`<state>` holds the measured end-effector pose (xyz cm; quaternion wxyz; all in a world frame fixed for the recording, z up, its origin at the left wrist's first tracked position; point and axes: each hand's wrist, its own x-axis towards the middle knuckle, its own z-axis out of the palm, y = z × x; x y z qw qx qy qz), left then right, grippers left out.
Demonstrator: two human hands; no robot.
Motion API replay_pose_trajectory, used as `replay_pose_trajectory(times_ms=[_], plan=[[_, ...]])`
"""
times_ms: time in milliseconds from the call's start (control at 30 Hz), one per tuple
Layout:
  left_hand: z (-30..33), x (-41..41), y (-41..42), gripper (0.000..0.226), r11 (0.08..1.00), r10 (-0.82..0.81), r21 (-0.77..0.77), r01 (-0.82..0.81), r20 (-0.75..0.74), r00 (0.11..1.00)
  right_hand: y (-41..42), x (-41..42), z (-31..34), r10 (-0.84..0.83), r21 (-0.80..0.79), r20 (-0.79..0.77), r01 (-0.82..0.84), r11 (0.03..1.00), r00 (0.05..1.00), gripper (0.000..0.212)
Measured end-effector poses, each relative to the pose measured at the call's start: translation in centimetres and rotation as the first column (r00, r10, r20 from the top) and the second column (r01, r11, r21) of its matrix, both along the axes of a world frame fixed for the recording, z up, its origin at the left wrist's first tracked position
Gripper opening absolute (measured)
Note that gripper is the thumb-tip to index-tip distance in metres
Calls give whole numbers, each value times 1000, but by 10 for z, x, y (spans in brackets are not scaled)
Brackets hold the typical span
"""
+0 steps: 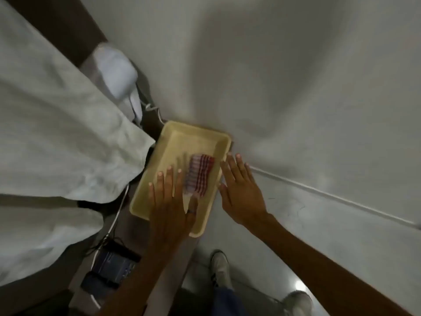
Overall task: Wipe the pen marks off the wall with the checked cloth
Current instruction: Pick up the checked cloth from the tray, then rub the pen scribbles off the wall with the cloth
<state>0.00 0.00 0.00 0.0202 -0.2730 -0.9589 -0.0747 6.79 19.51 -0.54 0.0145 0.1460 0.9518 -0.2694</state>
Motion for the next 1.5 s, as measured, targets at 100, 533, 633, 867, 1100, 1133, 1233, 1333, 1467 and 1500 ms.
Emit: replay_pose_trajectory(times_ms=[100, 533, 633, 867, 1100, 1133, 1233, 1333, 1467, 1500], plan=[[-78, -30, -21, 73, 999, 13, -34, -12, 40, 999, -31, -50, -77, 90, -108, 92, -80, 991, 992, 66], [-208, -68, -42, 66, 986, 163, 6, -165, 137, 977, -92, -166, -220, -144, -84, 154, 158, 984, 978, 86], [-191, -48, -20, 66, 983, 169, 45, -176, 128, 977, -70, -156, -195, -103, -222, 89, 121, 968, 991, 87], [-160, 36, 37, 68, 995, 45, 88, -49, 40, 998, -8, -44, -143, -156, -356, -319, 35, 934, 935, 65], [-204, 141, 101, 72, 989, -147, -4, 150, 172, 974, 63, 146, -223, -261, -338, -31, 235, 911, 965, 88], [-219, 154, 108, 73, 985, -164, -16, 171, 210, 964, 71, 170, -240, -274, -321, 29, 269, 908, 961, 90], [-275, 190, 122, 76, 970, -215, -48, 238, 292, 932, 90, 235, -295, -319, -271, 165, 354, 895, 933, 88], [-338, 218, 128, 78, 949, -261, -86, 302, 320, 911, 103, 286, -349, -389, -258, 259, 452, 854, 884, 83], [-420, 240, 134, 78, 923, -299, -129, 363, 355, 886, 113, 334, -416, -459, -225, 337, 544, 809, 822, 81], [-439, 242, 136, 78, 918, -303, -132, 373, 370, 878, 114, 342, -433, -471, -213, 334, 553, 806, 816, 80]])
